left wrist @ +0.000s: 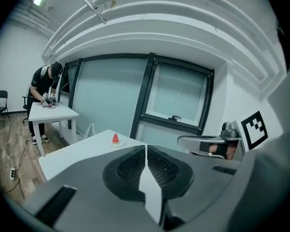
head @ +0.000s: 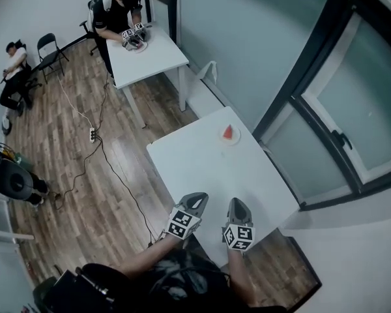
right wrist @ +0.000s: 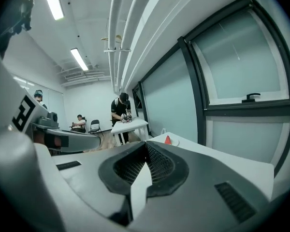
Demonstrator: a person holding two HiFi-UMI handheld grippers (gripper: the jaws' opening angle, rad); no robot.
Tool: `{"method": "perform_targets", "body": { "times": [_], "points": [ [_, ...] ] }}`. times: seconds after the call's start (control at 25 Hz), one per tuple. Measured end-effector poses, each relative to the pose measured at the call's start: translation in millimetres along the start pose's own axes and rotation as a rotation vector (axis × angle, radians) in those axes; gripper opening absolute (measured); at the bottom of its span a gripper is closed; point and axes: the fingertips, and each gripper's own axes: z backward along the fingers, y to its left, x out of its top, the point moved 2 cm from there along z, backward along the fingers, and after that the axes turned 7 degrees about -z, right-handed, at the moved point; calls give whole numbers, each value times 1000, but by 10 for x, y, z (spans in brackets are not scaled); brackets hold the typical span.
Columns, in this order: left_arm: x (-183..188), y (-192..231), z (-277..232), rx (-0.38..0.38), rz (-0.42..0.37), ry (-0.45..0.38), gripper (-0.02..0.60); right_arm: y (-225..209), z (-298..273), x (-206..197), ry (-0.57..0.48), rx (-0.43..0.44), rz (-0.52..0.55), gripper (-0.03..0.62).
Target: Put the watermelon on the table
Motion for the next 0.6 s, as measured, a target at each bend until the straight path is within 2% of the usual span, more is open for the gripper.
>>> {"method": "perform_targets", "body": {
  "times": [0.16, 0.32, 0.44, 0.6],
  "points": [
    [46, -323, 199, -70, -5, -18, 6, 135, 340, 54, -44, 19, 11, 11],
    [-13, -594, 324, -74, -73, -4, 5, 270, 622, -27, -54, 57, 19, 11],
    [-34, -795, 361, -106, -112, -8, 5, 288, 716, -135, -42, 83, 0, 11],
    [-105, -907, 395, -146, -97, -13, 6, 298, 783, -128, -48, 110, -2, 11]
  ]
}}
